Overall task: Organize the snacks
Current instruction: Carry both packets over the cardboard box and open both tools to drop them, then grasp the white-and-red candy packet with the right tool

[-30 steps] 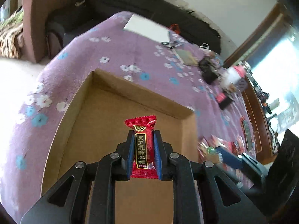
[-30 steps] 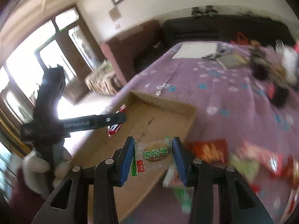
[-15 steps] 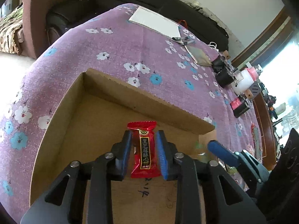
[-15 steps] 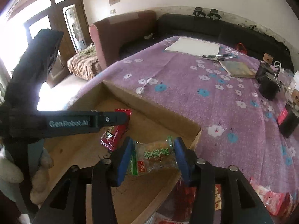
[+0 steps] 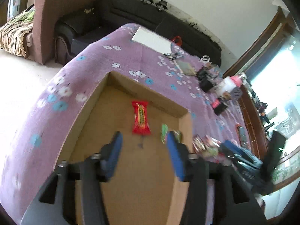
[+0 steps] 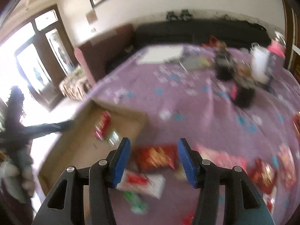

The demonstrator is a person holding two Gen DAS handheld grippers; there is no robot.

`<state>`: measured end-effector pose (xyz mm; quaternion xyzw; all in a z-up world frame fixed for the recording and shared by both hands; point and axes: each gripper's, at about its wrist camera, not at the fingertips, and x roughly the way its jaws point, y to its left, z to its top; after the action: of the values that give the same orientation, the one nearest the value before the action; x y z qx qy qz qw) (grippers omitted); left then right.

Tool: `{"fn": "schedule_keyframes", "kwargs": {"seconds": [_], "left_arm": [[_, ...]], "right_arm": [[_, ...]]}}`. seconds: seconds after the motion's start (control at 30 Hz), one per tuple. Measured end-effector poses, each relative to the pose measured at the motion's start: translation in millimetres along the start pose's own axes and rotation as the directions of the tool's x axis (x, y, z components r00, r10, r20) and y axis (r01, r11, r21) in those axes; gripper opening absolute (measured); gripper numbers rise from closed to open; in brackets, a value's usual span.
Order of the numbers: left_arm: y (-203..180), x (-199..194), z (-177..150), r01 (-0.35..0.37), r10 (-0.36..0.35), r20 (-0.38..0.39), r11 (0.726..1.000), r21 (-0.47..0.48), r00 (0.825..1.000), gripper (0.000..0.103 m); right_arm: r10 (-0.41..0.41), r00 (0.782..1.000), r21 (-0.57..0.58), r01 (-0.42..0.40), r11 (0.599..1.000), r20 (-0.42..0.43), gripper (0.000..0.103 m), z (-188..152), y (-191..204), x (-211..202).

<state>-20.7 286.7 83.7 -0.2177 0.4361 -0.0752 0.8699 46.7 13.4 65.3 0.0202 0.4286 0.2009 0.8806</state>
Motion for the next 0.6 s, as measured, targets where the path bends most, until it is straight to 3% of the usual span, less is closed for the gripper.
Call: {"fn": "schedule_keyframes", "kwargs": {"seconds": [0.17, 0.3, 0.43, 0.6], "left_arm": [[-22, -28, -32, 0.022, -0.023, 0.027, 0.998, 0.058, 0.999, 0.054], [-33, -34, -44, 0.035, -0.036, 0.027, 0.997, 0.068, 0.999, 0.054], [-37, -38, -50, 0.042, -0.044, 0.024, 0.997, 0.060, 0.999, 0.054], [-40, -41, -56, 0.030, -0.032, 0.036, 0.997, 0.073, 0.999, 0.054]], "right_arm": [[-0.023, 0.997, 0.006, 0.023, 1.000, -0.071, 0.052, -26, 0, 20], [-0.097, 0.995, -0.004, 0.097, 0.995, 0.002, 0.046, -11, 11, 31], [-0.082, 0.990, 0.029, 0.086, 0.996, -0.119, 0.046, 1, 9, 71], [-0.102, 0.984, -0.149, 0.080, 0.986, -0.147, 0.045, -18, 31, 64]]}}
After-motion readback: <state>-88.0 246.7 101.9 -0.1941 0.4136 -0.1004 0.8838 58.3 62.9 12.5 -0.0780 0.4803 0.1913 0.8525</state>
